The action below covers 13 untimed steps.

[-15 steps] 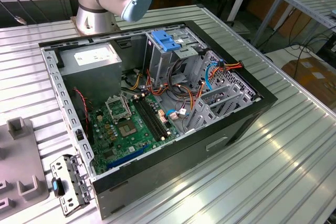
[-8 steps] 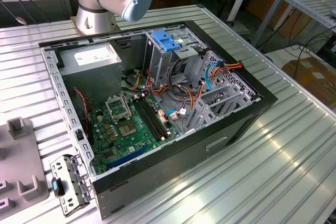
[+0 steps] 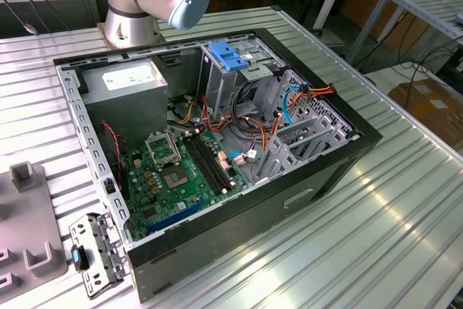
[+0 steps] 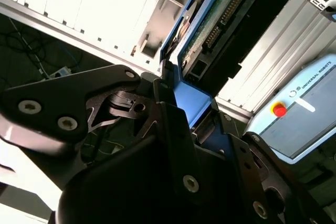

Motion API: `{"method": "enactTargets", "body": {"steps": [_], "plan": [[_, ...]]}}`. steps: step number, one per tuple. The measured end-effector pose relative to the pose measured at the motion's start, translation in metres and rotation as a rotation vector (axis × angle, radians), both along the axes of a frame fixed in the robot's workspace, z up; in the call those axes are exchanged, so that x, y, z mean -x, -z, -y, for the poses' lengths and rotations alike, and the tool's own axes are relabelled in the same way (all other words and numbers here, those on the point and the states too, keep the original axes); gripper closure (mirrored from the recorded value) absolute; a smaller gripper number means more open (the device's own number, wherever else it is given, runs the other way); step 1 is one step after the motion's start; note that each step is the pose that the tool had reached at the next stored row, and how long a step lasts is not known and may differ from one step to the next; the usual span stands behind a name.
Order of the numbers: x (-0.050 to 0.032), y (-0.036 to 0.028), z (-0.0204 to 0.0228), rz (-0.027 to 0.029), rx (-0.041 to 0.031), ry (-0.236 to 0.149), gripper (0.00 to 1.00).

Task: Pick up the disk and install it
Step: 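Pick up the disk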

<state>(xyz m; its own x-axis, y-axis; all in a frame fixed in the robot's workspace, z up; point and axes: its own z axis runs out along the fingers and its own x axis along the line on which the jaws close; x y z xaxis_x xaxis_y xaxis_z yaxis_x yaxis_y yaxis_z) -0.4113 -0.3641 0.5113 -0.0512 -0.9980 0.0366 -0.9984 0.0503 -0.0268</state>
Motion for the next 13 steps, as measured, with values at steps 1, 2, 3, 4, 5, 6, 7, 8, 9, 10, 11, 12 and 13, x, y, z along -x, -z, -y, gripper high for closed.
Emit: {"method": "enactTargets", "body": {"steps": [1,2,3,4,5,6,7,8,9,10,11,12,13], "plan": [[-0.0022,0.0000,0.0000,0.0001,0.0000,0.000,0.63],[-0.0060,0.0000,0.0000,0.0000,0.0000,0.000,0.63],[-0.0083,0.0000,0.0000,0.0000,0.0000,0.000,0.63],[-0.0112,0.0000,0.0000,0.0001,0.0000,0.000,0.63],[-0.0184,0.0000,0.0000,0.0001,0.0000,0.000,0.63],[-0.0237,0.0000,0.0000,0.0000,0.0000,0.000,0.63],[-0.0288,0.0001,0.0000,0.0001,0.0000,0.000,0.63],[-0.0337,0.0000,0.0000,0.0001,-0.0001,0.000,0.63],[-0.0360,0.0001,0.0000,0.0001,-0.0001,0.000,0.63],[-0.0389,0.0000,0.0000,0.0001,0.0000,0.000,0.63],[-0.0436,0.0001,0.0000,0.0001,-0.0001,0.000,0.63],[-0.0463,0.0001,0.0000,0.0001,-0.0001,0.000,0.63],[-0.0499,0.0000,0.0000,0.0000,0.0000,0.000,0.63]]}}
